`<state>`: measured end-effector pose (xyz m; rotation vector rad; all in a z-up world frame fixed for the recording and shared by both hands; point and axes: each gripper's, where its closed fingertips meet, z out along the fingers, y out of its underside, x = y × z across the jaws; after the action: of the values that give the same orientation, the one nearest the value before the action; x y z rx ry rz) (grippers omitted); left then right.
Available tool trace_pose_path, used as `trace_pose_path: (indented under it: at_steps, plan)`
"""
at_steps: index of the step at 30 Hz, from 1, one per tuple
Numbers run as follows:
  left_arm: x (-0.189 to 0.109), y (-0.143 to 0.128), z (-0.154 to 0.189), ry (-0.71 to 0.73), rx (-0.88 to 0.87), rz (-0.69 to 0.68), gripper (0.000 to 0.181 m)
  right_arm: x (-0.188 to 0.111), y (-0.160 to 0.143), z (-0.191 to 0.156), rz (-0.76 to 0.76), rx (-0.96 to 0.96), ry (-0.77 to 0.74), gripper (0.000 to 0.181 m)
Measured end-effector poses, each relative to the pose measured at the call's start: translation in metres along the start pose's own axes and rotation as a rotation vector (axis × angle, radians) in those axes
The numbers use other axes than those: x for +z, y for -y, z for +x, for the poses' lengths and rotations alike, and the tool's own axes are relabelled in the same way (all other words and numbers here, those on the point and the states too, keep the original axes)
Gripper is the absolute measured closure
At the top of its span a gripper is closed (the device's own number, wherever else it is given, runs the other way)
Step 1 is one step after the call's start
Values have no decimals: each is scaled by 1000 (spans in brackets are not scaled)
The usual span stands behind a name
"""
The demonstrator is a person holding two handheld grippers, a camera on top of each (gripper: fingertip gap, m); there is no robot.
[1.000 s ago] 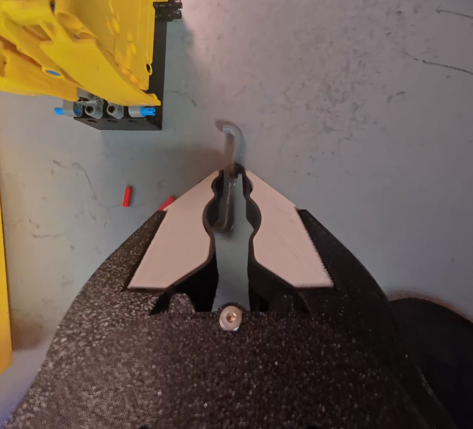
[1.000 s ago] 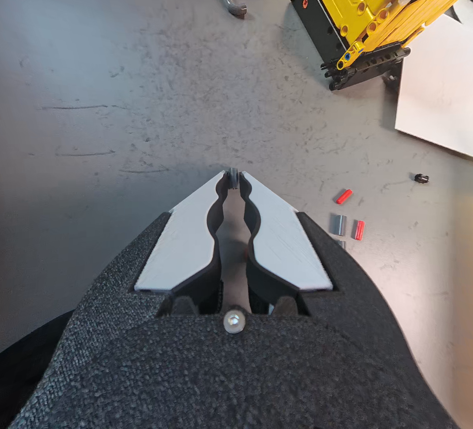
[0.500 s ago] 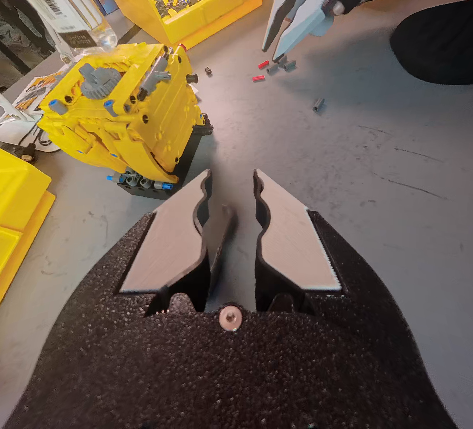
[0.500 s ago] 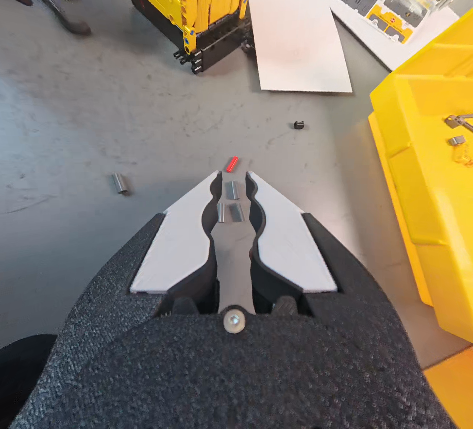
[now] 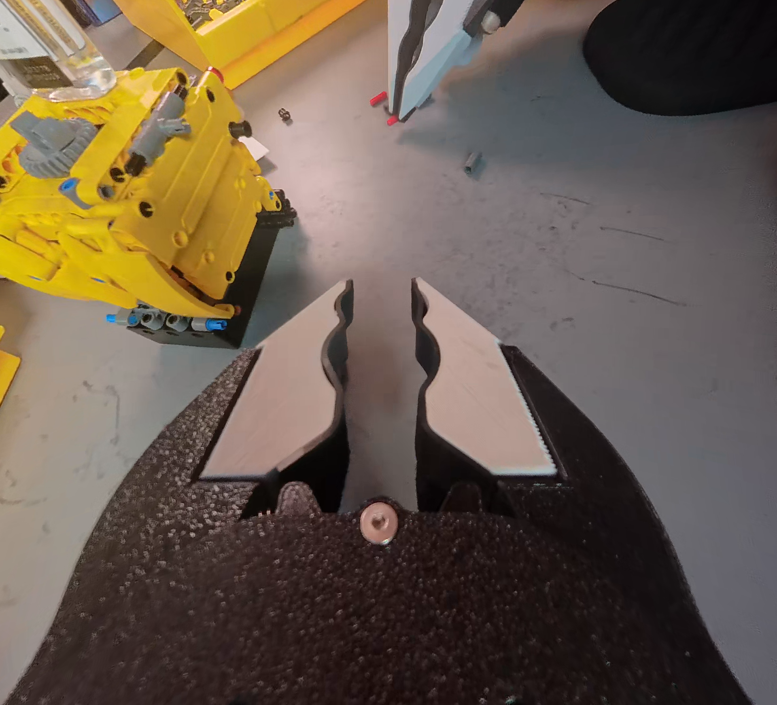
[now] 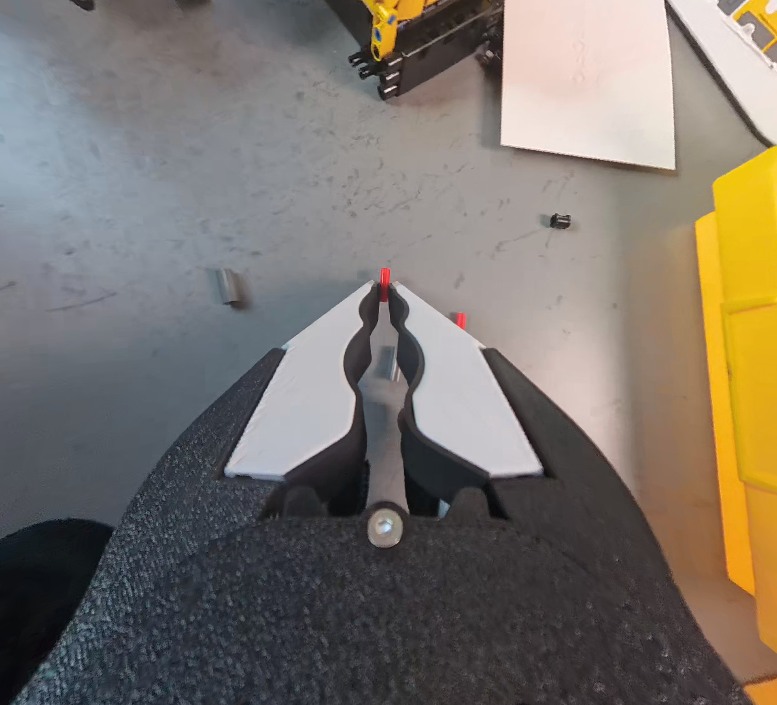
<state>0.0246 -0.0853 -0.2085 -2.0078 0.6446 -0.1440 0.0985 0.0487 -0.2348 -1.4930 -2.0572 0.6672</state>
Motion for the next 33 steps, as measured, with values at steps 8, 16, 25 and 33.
trace_pose_path:
  at_steps: [8,16,25,33]
  plan:
    - [39,29,41,-171,59,-13,157,-28,-22,-64,19,-99,128,178]
    - [98,34,62,-286,178,-150,158,-21,-22,-73,5,-144,136,178]
    - [102,33,69,-347,162,-165,176,-19,-18,-75,45,-179,126,178]
    - [71,27,79,-392,135,-120,176,-15,2,-98,101,-252,175,178]
